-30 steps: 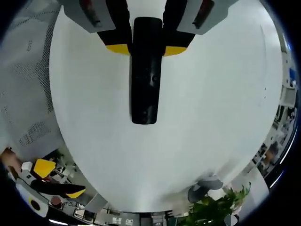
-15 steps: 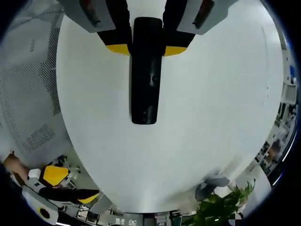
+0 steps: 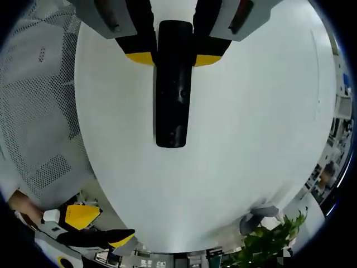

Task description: Press the specified remote control buttons in sequence, fully releasing each button before pressing the next.

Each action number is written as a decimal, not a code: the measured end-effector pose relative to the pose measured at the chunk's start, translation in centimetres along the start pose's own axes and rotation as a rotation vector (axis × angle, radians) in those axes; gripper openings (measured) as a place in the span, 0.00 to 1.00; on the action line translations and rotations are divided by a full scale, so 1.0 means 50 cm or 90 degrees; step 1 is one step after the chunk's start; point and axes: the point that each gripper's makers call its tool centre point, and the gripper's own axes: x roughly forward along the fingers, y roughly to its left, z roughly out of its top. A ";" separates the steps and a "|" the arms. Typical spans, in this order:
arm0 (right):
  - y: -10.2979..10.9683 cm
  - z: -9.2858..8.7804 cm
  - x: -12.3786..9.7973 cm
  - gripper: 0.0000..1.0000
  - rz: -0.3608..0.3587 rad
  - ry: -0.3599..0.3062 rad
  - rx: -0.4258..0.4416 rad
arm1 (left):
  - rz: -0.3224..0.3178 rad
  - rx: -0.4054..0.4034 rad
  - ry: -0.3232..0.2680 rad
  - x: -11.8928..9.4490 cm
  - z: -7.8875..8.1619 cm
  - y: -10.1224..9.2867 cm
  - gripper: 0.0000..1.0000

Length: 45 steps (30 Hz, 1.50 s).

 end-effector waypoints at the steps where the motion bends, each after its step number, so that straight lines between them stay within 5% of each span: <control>1: 0.001 0.000 0.000 0.38 0.001 0.001 -0.001 | 0.000 0.000 0.000 0.000 0.000 -0.002 0.24; 45: 0.064 -0.019 0.010 0.27 0.093 0.044 -0.062 | -0.004 0.019 -0.019 -0.003 0.001 -0.132 0.24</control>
